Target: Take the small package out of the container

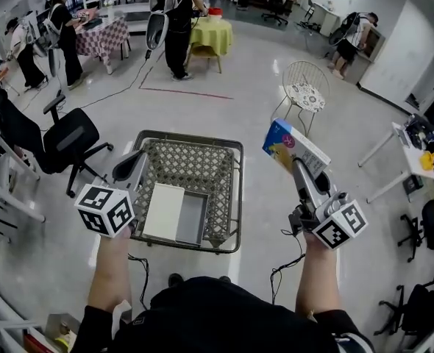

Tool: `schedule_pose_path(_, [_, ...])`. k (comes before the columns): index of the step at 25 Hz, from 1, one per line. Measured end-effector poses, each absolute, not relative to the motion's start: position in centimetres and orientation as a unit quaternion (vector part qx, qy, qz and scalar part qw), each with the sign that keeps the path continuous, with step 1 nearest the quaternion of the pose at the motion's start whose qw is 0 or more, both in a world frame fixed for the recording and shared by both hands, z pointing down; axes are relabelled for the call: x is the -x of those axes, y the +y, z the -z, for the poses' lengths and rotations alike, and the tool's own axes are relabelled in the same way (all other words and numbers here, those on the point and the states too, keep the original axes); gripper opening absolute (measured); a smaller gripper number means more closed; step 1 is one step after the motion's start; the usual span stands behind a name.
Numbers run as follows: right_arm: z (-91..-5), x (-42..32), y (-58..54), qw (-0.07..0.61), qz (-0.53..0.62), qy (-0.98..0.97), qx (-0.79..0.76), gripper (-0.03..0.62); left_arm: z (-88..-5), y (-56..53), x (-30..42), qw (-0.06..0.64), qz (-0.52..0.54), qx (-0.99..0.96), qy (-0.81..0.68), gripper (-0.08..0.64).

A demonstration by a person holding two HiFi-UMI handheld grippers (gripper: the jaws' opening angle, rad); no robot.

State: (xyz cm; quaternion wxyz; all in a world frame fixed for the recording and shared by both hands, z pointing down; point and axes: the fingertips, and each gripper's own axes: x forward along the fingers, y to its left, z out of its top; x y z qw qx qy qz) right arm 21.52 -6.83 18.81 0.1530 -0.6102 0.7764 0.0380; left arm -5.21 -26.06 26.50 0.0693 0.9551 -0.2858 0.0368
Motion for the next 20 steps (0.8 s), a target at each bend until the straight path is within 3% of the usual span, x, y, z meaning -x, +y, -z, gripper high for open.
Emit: schedule_pose_path(20, [-22.3, -22.6, -6.7, 0.177, -0.007, 0.757, 0.629, 0.08, -31.0, -27.6, 6.0, 0.091, -0.061, -0.949, -0.296, 0.008])
